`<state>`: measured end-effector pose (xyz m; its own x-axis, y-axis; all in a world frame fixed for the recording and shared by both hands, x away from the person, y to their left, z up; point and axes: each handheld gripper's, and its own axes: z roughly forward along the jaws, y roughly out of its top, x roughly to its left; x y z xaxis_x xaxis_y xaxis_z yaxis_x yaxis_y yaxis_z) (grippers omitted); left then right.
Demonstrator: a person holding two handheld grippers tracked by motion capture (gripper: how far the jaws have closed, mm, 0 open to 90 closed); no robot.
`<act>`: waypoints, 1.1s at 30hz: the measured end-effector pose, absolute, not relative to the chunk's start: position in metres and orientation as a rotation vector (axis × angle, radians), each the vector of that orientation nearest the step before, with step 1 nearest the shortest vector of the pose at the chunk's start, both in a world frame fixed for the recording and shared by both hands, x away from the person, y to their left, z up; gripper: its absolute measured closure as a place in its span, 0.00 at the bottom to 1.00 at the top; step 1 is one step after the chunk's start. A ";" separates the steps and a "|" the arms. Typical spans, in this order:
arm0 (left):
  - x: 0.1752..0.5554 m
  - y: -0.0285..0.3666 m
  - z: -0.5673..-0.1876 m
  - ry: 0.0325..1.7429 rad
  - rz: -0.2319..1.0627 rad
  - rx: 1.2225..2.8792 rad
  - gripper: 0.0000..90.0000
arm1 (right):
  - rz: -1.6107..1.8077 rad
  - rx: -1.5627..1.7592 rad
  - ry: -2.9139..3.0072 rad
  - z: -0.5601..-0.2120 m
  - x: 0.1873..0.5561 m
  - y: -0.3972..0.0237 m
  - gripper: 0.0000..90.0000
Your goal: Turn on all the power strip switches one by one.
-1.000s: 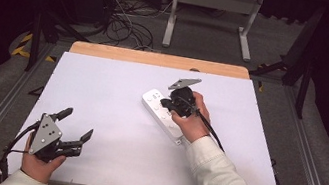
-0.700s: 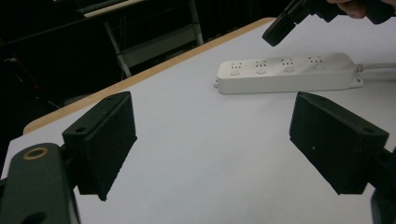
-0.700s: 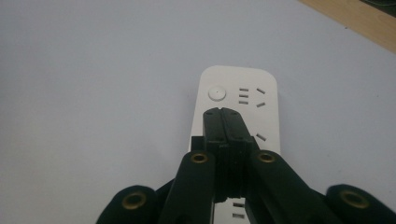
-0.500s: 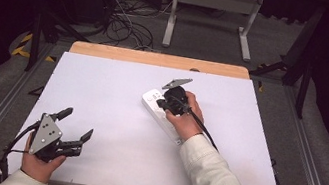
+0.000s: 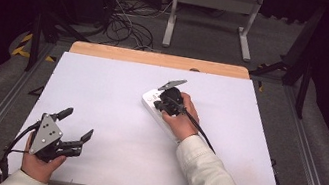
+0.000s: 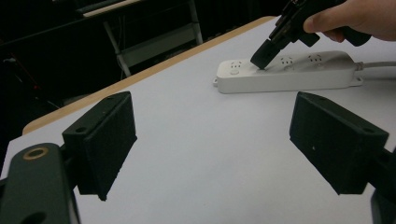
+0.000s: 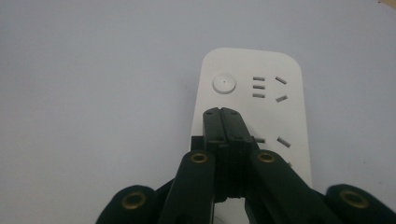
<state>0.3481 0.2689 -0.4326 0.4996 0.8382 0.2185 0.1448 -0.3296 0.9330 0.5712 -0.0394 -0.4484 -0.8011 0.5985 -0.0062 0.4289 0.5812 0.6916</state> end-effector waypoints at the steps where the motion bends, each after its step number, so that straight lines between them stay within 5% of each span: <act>1: 0.348 0.269 -0.433 0.829 0.903 1.781 0.17 | 1.028 0.847 2.575 -0.449 0.571 -0.039 1.00; 33: 0.348 0.269 -0.432 0.826 0.905 1.785 0.17 | 0.991 0.844 2.572 -0.451 0.570 -0.036 1.00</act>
